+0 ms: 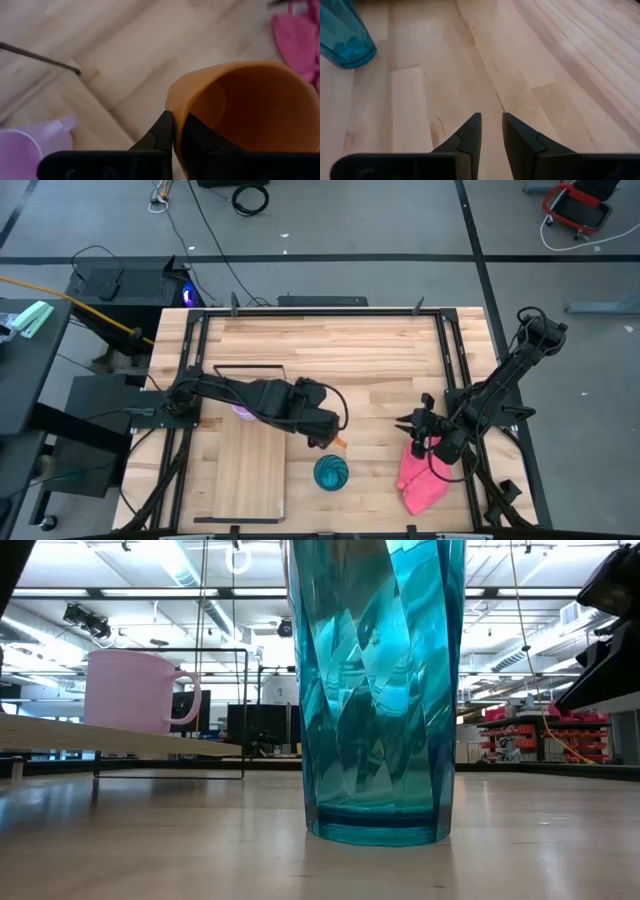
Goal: Stack small to large cups/mugs on shelf
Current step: Put the orange cup on the shelf
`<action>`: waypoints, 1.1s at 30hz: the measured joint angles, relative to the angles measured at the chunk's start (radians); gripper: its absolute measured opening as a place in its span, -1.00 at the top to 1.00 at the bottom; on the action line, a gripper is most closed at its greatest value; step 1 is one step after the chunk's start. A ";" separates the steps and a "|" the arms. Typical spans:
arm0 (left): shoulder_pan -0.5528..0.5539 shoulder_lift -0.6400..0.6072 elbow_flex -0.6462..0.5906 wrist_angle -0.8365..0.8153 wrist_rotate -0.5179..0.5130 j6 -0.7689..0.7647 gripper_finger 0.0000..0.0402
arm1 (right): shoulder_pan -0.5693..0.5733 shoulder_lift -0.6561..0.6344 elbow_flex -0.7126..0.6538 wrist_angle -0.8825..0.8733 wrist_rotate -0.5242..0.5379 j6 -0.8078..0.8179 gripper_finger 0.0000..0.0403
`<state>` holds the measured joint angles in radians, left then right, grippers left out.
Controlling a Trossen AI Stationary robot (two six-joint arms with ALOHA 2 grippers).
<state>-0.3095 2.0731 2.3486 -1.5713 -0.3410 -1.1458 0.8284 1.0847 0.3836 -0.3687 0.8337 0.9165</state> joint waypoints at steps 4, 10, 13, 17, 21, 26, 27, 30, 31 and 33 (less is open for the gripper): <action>0.012 -0.006 0.000 0.000 -0.030 -0.018 0.88 | 0.021 0.000 0.000 0.027 -0.001 0.000 0.58; 0.035 -0.007 0.000 0.000 -0.027 0.004 0.88 | 0.067 0.000 0.000 0.050 0.000 0.000 0.58; 0.062 -0.020 0.000 0.000 -0.033 0.008 0.88 | 0.074 0.000 0.000 0.054 0.002 0.005 0.58; 0.095 -0.051 0.000 0.000 -0.040 0.037 0.88 | 0.078 0.000 0.000 0.054 0.003 0.008 0.58; 0.121 -0.102 0.000 0.000 -0.029 0.082 0.88 | 0.078 0.000 0.000 0.055 0.003 0.008 0.58; 0.145 -0.180 0.000 -0.001 -0.031 0.084 0.88 | 0.078 0.000 0.000 0.056 0.003 0.007 0.58; 0.145 -0.196 0.000 -0.001 -0.033 0.084 0.88 | 0.078 0.000 0.000 0.056 0.003 0.007 0.58; 0.139 -0.239 0.000 -0.001 -0.054 0.081 0.88 | 0.078 0.000 0.000 0.057 0.003 0.008 0.58; 0.136 -0.250 0.000 -0.001 -0.068 0.083 0.88 | 0.078 0.000 0.000 0.057 0.003 0.008 0.58; 0.134 -0.284 -0.026 0.005 -0.103 0.091 0.88 | 0.078 0.000 0.000 0.057 0.003 0.008 0.58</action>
<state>-0.1753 1.7891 2.3229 -1.5665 -0.4445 -1.0545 0.9066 1.0847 0.3836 -0.3115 0.8371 0.9241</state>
